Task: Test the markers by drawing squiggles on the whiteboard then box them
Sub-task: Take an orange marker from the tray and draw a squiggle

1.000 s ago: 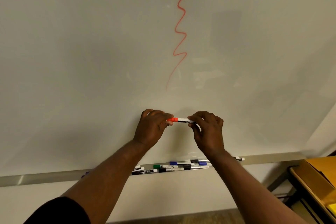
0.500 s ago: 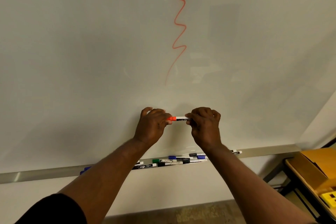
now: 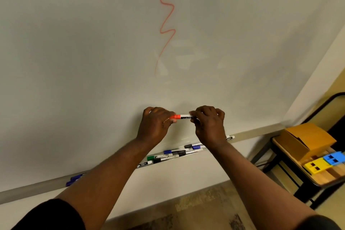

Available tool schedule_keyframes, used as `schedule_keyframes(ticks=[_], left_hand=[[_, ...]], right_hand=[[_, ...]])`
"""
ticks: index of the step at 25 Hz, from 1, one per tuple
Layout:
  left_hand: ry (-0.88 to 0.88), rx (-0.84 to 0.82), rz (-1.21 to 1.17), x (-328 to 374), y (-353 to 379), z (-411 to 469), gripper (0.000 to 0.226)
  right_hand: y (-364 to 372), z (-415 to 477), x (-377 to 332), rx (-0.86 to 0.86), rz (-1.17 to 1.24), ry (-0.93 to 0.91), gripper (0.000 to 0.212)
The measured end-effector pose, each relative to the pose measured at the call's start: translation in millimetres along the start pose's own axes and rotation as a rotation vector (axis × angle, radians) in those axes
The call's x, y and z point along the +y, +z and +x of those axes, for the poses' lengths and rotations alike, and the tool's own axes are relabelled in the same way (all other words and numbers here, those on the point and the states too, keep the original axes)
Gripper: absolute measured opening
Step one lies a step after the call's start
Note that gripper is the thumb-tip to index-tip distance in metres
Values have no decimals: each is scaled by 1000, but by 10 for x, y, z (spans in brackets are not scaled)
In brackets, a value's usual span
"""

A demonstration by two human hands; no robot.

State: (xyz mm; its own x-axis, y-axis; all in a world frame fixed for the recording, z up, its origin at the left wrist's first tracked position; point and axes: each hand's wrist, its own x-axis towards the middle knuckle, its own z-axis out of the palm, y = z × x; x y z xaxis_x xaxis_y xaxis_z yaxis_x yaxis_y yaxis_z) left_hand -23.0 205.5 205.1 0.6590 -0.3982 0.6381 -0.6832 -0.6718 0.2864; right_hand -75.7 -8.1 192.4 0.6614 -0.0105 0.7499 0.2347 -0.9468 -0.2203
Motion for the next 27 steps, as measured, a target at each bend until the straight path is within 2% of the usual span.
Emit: schedule_keyframes(ticks=[3, 6, 10, 20, 23, 27], left_hand=[[-4, -13, -8, 53, 251, 48, 22], [-99, 0, -45, 102, 571, 49, 21], [-248, -14, -106, 296, 1288, 168, 22], [-912, -67, -243, 1592, 3040, 488, 35], [-1034, -141, -271, 1869, 3345, 620, 41], [-1128, -352, -397, 2076, 3764, 685, 61]], right_hand=[[10, -93, 336, -40, -9, 74, 34], [48, -150, 759, -60, 105, 198, 27], [198, -205, 1476, -133, 245, 213, 20], [215, -509, 3357, -392, 445, 356, 26], [235, -617, 3663, -400, 485, 433, 28], [246, -826, 4044, -474, 459, 623, 36]])
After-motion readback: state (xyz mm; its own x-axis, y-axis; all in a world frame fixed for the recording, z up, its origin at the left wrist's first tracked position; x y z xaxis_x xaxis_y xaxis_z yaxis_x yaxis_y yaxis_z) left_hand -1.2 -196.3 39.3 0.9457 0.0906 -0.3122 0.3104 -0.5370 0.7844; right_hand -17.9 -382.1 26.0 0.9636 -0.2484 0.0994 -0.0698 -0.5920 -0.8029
